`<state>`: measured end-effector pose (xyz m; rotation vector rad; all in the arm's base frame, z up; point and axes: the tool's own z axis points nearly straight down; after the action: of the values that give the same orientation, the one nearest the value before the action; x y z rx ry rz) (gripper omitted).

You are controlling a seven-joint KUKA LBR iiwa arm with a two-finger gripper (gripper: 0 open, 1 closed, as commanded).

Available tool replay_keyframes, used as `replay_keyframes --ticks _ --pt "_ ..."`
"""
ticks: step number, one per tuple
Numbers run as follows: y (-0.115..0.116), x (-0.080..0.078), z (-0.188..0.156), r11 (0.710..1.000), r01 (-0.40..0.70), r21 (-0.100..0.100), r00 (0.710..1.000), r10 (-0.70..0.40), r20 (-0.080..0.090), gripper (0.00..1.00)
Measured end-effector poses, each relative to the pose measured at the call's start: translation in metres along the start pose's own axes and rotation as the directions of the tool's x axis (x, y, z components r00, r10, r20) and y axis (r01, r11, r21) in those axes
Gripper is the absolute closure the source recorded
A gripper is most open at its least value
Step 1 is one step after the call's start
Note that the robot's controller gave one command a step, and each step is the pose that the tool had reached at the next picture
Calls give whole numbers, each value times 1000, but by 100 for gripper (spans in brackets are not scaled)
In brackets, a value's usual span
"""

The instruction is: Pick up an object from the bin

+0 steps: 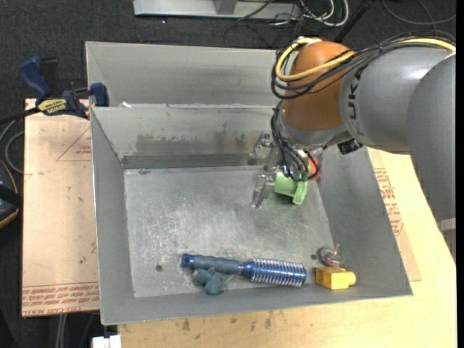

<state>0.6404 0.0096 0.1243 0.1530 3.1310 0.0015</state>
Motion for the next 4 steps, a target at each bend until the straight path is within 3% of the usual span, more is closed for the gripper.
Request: replay_keyframes --ticks 1,2,3,4 --pt "-42 -15 -3 992 125 1 992 -125 -2 0" --pt "46 33 -96 989 150 -5 989 -150 4 0" --pt "31 115 -31 998 59 1 998 -59 -18 0" --pt "74 162 44 983 184 -3 983 -184 4 0"
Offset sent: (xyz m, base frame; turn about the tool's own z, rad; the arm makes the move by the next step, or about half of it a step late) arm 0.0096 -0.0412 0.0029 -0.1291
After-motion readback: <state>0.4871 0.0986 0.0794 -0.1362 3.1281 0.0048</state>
